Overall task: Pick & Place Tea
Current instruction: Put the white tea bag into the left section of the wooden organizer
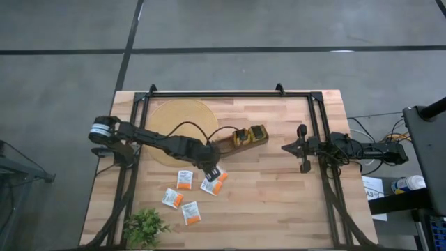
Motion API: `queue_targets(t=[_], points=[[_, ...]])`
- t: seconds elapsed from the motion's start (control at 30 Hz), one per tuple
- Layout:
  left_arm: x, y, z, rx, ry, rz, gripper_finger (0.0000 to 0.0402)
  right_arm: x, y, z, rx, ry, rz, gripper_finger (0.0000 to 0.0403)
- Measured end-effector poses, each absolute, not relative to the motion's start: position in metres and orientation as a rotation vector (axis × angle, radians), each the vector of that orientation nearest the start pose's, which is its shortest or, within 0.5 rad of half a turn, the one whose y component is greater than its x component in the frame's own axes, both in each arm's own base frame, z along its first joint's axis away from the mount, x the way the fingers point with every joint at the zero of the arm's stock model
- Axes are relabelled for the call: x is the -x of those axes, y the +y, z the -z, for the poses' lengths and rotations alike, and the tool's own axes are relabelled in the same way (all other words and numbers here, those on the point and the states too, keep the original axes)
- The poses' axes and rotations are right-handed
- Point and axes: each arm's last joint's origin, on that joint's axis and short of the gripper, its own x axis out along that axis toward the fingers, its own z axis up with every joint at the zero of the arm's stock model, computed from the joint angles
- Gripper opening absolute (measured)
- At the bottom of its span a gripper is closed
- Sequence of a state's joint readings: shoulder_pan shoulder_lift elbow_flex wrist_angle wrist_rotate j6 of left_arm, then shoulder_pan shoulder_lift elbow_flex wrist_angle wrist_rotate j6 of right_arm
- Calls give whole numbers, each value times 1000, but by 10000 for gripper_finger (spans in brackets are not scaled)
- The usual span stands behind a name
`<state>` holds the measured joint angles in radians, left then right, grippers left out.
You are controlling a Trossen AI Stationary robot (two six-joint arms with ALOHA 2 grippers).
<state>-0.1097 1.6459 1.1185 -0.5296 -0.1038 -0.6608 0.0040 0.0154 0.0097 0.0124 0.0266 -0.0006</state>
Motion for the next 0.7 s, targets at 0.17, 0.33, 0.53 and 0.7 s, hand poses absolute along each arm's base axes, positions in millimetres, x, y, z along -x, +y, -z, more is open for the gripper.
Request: queue_targets(t=[0.17, 0.33, 0.53, 0.7], points=[[-325, -36, -198, 528, 1004, -290, 171, -98, 0, -167, 0, -7, 23, 9], [-320, -35, -193, 579, 1033, -341, 181, -98, 0, -167, 0, -7, 23, 9], [-324, -36, -186, 608, 1058, -381, 181, -98, 0, -167, 0, -7, 23, 9], [-336, -40, -184, 587, 1083, -386, 181, -98, 0, -167, 0, -7, 23, 9]])
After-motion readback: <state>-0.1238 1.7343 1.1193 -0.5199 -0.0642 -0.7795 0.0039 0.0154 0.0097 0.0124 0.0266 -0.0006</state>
